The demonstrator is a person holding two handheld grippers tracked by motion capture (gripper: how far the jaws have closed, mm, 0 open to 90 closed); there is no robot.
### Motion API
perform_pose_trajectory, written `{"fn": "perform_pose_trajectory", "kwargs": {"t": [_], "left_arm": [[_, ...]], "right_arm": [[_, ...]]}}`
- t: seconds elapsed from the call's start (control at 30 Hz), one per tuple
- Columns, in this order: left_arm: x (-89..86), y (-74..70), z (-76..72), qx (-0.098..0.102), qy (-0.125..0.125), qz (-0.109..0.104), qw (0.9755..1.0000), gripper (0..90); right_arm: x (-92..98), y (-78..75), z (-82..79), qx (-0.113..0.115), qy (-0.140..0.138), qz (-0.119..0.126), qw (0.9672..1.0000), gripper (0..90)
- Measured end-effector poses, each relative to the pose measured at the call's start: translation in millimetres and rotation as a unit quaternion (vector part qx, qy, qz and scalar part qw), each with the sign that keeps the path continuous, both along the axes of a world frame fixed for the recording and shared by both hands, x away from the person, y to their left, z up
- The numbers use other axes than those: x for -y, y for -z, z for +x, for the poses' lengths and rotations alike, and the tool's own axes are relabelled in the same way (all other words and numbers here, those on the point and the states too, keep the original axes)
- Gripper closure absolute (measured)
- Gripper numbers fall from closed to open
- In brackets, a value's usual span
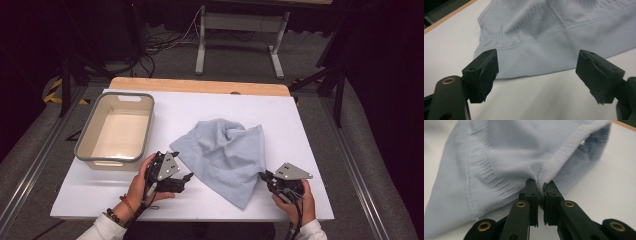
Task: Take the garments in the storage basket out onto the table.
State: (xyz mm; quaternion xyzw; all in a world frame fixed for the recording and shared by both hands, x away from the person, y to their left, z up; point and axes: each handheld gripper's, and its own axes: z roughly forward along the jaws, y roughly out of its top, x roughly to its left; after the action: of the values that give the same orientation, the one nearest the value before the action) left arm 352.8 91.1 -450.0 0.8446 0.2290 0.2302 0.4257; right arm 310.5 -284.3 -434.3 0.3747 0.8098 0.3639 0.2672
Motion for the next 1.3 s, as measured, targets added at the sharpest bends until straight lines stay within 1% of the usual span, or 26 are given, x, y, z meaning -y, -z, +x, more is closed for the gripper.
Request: {"fn": "perform_pose_trajectory", "kwargs": {"t": [0.1, 0.17, 0.23, 0.33, 0.4, 0.43, 0.47, 0.5, 0.6, 0.63, 0.67, 0.7, 0.73, 0.77, 0.8, 0.83, 0.87, 0.9, 0.93, 0.97, 1.0, 1.03, 1.07, 1.13, 1.23, 1.3], "left_arm": [[4.5, 0.2, 10.2, -0.003, -0.011, 0.001, 0.9999, 19.2], [5.8, 1.1, 20.7, -0.018, -0.019, -0.009, 0.9996, 18.6], [7.0, 2.3, 28.8, -0.02, -0.029, -0.015, 0.9993, 18.3], [9.0, 4.9, 42.1, -0.034, -0.04, -0.012, 0.9985, 18.1], [9.3, 7.4, 48.9, -0.045, -0.048, -0.009, 0.9978, 17.8], [9.0, 9.0, 52.9, -0.056, -0.053, -0.011, 0.997, 17.5], [8.3, 11.3, 58.6, -0.07, -0.063, -0.013, 0.9955, 17.5], [8.1, 13.3, 61.2, -0.08, -0.07, -0.014, 0.9943, 17.7], [7.2, 19.6, 67.8, -0.097, -0.08, -0.001, 0.992, 21.0], [6.2, 20.2, 69.7, -0.106, -0.078, -0.001, 0.9913, 22.1], [5.5, 19.8, 69.7, -0.107, -0.079, -0.01, 0.9911, 23.7], [5.3, 19.8, 70.2, -0.111, -0.078, -0.006, 0.9907, 25.8], [5.5, 20.6, 70.7, -0.119, -0.074, -0.003, 0.9902, 30.8], [5.1, 20.3, 70.6, -0.117, -0.067, -0.003, 0.9909, 34.7], [5.2, 20.3, 70.4, -0.122, -0.061, -0.004, 0.9906, 38.0], [4.5, 20.0, 70.5, -0.122, -0.052, -0.004, 0.9911, 42.3], [4.6, 20.0, 69.5, -0.128, -0.047, -0.009, 0.9906, 47.5], [3.9, 19.5, 68.8, -0.129, -0.037, -0.008, 0.9909, 53.0], [3.6, 19.0, 68.2, -0.13, -0.031, -0.006, 0.9911, 61.0], [3.6, 18.6, 66.7, -0.131, -0.027, -0.006, 0.9909, 69.1], [3.5, 18.3, 65.2, -0.129, -0.022, -0.003, 0.9913, 76.7], [3.3, 17.8, 63.8, -0.127, -0.017, 0.003, 0.9918, 81.7], [3.2, 17.2, 62.2, -0.123, -0.013, 0.008, 0.9922, 83.1], [2.7, 16.3, 58.0, -0.12, -0.007, 0.014, 0.9926, 83.9], [1.3, 12.6, 51.1, -0.114, -0.003, 0.015, 0.9933, 83.8], [0.0, 7.5, 44.2, -0.101, 0.0, 0.012, 0.9948, 83.9]], "right_arm": [[9.6, -1.6, 2.2, 0.005, 0.023, 0.0, 0.9997, 82.7], [14.8, -1.3, 4.0, 0.009, 0.037, -0.003, 0.9993, 82.2], [17.3, 1.2, 6.3, 0.009, 0.048, 0.001, 0.9988, 80.2], [16.2, 5.8, 8.9, 0.006, 0.055, 0.004, 0.9985, 76.7], [13.5, 7.8, 9.5, 0.01, 0.054, -0.003, 0.9985, 69.8], [13.3, 7.9, 9.5, 0.012, 0.056, -0.004, 0.9984, 67.5], [13.4, 7.6, 9.2, 0.014, 0.057, -0.001, 0.9983, 64.3], [14.6, 6.8, 8.6, 0.019, 0.059, 0.007, 0.998, 55.8], [18.5, 6.0, 8.5, 0.021, 0.061, 0.033, 0.9973, 44.5], [19.1, 6.6, 8.9, 0.021, 0.063, 0.04, 0.997, 40.5], [19.4, 7.0, 9.3, 0.02, 0.064, 0.043, 0.9968, 39.7], [19.5, 7.4, 9.6, 0.02, 0.064, 0.045, 0.9968, 39.3], [19.5, 7.9, 9.9, 0.02, 0.064, 0.046, 0.9967, 38.5], [19.4, 8.2, 10.0, 0.02, 0.063, 0.049, 0.9966, 39.3], [19.4, 8.3, 10.0, 0.021, 0.06, 0.053, 0.9966, 41.8], [19.1, 8.5, 10.0, 0.021, 0.056, 0.056, 0.9966, 42.5], [18.7, 8.8, 10.3, 0.021, 0.056, 0.055, 0.9967, 44.2], [18.3, 9.3, 10.5, 0.018, 0.053, 0.057, 0.9968, 50.8], [17.7, 10.2, 10.6, 0.014, 0.043, 0.062, 0.997, 54.5], [17.0, 10.8, 10.7, 0.014, 0.041, 0.06, 0.9973, 57.3], [16.0, 11.3, 10.9, 0.013, 0.039, 0.054, 0.9977, 63.3], [15.5, 11.7, 10.7, 0.014, 0.038, 0.049, 0.998, 67.2], [15.2, 12.0, 10.8, 0.014, 0.036, 0.047, 0.9981, 72.4], [15.0, 12.6, 10.6, 0.015, 0.034, 0.041, 0.9985, 78.2], [14.8, 11.5, 9.5, 0.025, 0.036, 0.033, 0.9985, 80.3], [15.2, 9.3, 9.1, 0.033, 0.041, 0.039, 0.9979, 81.0]]}}
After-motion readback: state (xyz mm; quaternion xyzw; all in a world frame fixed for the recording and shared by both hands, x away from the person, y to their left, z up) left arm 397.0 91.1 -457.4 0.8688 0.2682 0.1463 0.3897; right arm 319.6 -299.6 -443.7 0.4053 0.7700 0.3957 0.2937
